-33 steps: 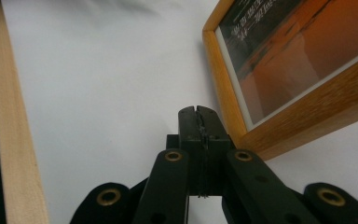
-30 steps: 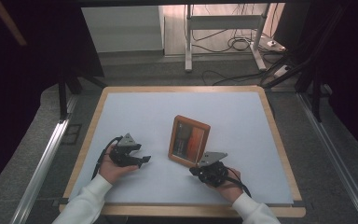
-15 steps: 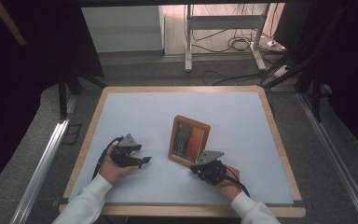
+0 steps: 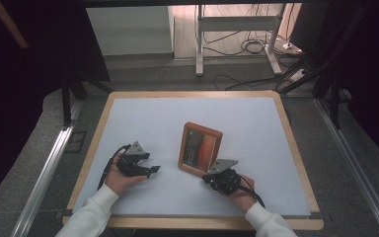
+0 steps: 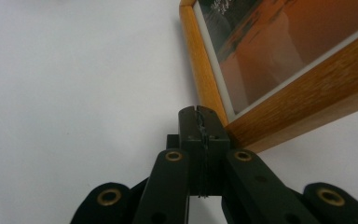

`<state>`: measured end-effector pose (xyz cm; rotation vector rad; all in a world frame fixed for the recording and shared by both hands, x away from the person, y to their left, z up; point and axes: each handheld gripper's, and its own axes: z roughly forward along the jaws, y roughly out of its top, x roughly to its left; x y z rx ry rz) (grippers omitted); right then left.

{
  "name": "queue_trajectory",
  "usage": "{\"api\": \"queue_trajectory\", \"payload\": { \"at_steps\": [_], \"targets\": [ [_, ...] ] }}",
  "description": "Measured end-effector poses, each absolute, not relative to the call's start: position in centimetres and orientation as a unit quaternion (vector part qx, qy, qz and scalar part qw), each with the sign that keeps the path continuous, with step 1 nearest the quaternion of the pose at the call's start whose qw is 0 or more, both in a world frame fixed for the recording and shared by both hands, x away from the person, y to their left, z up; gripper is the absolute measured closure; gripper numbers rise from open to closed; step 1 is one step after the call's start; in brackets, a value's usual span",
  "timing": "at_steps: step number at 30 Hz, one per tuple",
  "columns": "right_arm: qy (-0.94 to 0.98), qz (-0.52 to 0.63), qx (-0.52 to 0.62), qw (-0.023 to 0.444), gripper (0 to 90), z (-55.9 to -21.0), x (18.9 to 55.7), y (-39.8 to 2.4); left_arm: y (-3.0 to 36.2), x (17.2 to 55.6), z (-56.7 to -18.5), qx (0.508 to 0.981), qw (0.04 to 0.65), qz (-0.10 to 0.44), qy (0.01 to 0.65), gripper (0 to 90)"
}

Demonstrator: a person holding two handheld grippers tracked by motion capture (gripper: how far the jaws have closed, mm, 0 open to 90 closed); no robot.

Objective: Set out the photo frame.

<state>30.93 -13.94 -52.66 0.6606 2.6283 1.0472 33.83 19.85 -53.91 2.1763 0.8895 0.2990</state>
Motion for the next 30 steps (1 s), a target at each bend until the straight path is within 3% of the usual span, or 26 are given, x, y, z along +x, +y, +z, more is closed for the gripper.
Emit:
{"api": "queue_trajectory", "payload": {
  "at_steps": [30],
  "targets": [
    [0.892,0.357,0.244,0.131,90.0,-52.5,31.9,-15.6,19.8,33.9,-54.0,0.852,0.375,0.116,0.346,29.9]
  ]
}}
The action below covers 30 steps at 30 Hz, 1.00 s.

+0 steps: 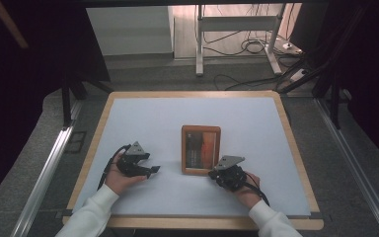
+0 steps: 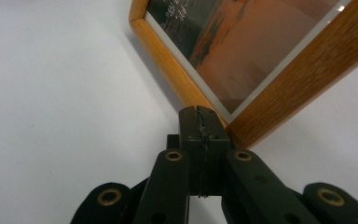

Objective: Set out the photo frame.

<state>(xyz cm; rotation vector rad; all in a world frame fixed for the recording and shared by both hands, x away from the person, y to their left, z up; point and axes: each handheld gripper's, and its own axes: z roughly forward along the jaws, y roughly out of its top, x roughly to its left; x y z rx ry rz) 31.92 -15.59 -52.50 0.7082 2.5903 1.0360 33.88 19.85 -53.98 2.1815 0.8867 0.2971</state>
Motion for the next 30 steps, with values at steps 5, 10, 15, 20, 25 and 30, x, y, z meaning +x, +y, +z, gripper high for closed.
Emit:
{"api": "queue_trajectory", "payload": {
  "at_steps": [5,10,15,20,25,30],
  "targets": [
    [0.891,0.356,0.246,0.133,89.9,-52.5,32.0,-15.7,19.8,33.9,-54.0,0.852,0.375,0.116,0.347,29.8],
    [0.89,0.358,0.247,0.135,89.9,-52.5,32.0,-15.7,19.8,33.9,-54.0,0.852,0.375,0.117,0.346,29.8],
    [0.887,0.367,0.245,0.134,89.9,-52.2,31.8,-15.8,19.9,33.9,-54.0,0.851,0.375,0.117,0.347,29.8],
    [0.881,0.381,0.246,0.136,89.9,-51.5,31.6,-16.3,19.9,33.9,-54.0,0.851,0.375,0.117,0.349,29.8],
    [0.874,0.388,0.255,0.139,89.9,-51.1,31.5,-17.4,19.9,33.9,-53.9,0.85,0.377,0.118,0.349,29.8],
    [0.867,0.39,0.27,0.149,89.9,-50.7,31.3,-19.0,19.9,33.9,-53.9,0.85,0.377,0.117,0.349,29.8]
  ]
}}
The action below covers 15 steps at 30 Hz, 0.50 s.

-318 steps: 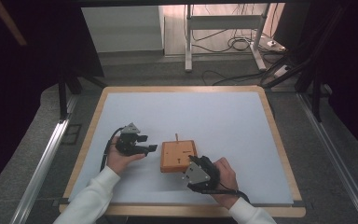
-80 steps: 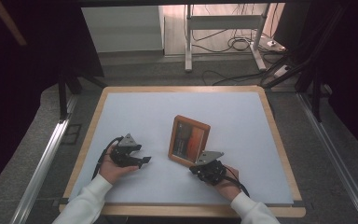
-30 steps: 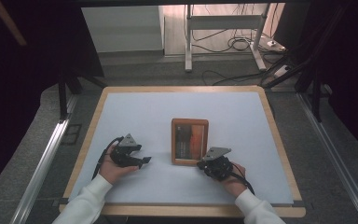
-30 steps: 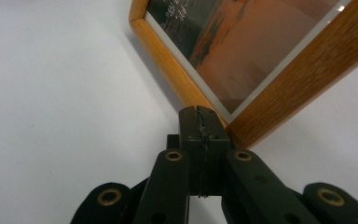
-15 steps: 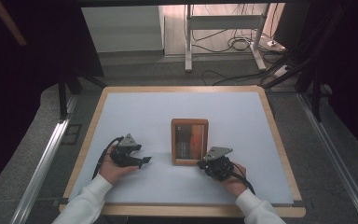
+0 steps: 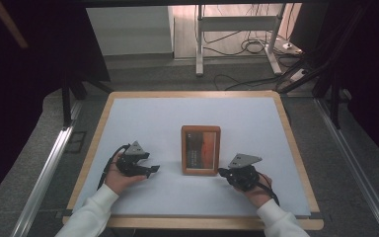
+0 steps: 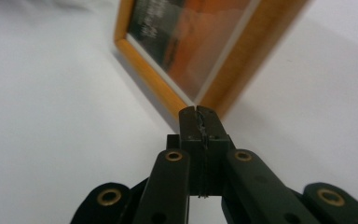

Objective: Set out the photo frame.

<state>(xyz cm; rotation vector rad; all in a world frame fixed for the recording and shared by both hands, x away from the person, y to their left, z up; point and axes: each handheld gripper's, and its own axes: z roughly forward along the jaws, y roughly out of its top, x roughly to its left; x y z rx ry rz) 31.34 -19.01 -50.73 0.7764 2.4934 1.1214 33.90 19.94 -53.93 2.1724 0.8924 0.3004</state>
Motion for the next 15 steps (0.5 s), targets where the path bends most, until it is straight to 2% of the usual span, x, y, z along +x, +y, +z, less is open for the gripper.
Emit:
{"api": "queue_trajectory", "payload": {
  "at_steps": [7,9,10,13,15],
  "targets": [
    [0.859,0.388,0.291,0.163,89.8,-50.7,31.4,-20.9,20.0,33.8,-53.8,0.85,0.379,0.12,0.347,29.8],
    [0.857,0.389,0.295,0.165,86.6,-50.7,31.5,-21.3,20.0,33.8,-53.8,0.849,0.378,0.12,0.348,29.8],
    [0.856,0.388,0.297,0.167,82.0,-50.8,31.6,-21.6,20.0,33.8,-53.8,0.849,0.378,0.12,0.348,29.8],
    [0.849,0.388,0.314,0.171,60.2,-51.1,31.9,-22.4,20.0,33.8,-53.8,0.849,0.38,0.119,0.349,29.8],
    [0.841,0.394,0.331,0.169,50.0,-51.3,31.9,-23.0,20.0,33.7,-53.7,0.848,0.381,0.12,0.35,29.8]
  ]
}}
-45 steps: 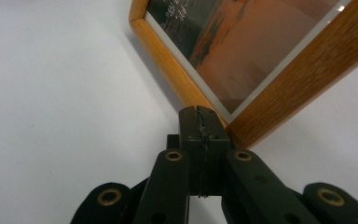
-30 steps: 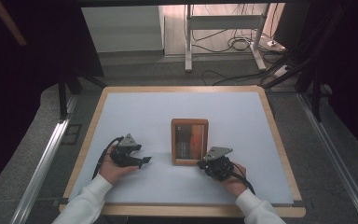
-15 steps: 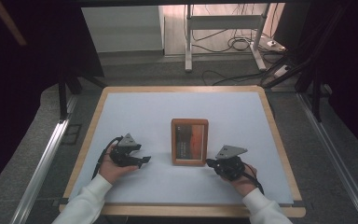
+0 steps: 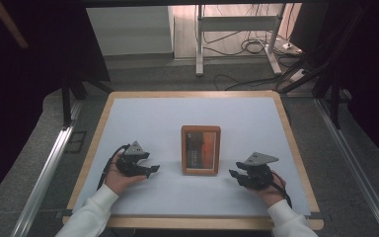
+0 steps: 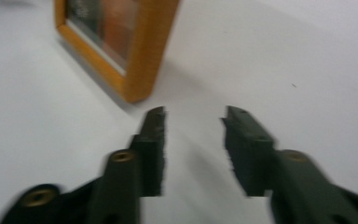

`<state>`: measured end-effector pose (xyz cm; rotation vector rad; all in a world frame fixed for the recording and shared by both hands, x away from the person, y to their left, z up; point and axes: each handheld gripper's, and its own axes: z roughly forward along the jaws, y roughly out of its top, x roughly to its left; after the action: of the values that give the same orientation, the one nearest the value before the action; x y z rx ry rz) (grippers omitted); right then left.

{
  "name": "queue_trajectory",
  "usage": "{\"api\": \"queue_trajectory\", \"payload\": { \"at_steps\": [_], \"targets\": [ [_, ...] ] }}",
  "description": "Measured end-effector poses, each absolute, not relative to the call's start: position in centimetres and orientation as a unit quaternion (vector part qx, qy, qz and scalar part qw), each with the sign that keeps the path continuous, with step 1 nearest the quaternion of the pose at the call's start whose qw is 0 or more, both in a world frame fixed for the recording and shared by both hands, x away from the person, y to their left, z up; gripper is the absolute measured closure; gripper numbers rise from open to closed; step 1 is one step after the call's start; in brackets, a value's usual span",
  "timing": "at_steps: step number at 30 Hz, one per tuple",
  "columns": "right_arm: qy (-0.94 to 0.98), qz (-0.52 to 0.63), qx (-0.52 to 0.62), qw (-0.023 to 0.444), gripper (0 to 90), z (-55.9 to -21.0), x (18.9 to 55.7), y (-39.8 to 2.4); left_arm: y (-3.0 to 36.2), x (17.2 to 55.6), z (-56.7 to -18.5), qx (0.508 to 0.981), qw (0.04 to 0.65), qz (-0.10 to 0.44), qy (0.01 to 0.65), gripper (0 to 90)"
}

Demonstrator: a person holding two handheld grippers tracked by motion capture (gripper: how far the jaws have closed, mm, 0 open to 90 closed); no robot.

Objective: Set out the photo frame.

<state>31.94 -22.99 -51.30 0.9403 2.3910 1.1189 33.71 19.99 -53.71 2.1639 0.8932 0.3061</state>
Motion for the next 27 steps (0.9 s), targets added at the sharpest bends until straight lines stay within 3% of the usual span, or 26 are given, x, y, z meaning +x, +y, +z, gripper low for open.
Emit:
{"api": "queue_trajectory", "payload": {
  "at_steps": [4,8,27],
  "targets": [
    [0.833,0.395,0.348,0.17,37.0,-51.3,31.8,-24.3,20.0,33.4,-53.5,0.844,0.384,0.122,0.355,29.9],
    [0.818,0.406,0.367,0.176,32.9,-51.2,31.5,-25.8,19.9,32.6,-53.3,0.839,0.388,0.128,0.359,30.0],
    [0.803,0.409,0.391,0.189,26.8,-51.5,31.3,-28.0,20.2,30.9,-53.2,0.831,0.396,0.133,0.368,30.2]
  ]
}}
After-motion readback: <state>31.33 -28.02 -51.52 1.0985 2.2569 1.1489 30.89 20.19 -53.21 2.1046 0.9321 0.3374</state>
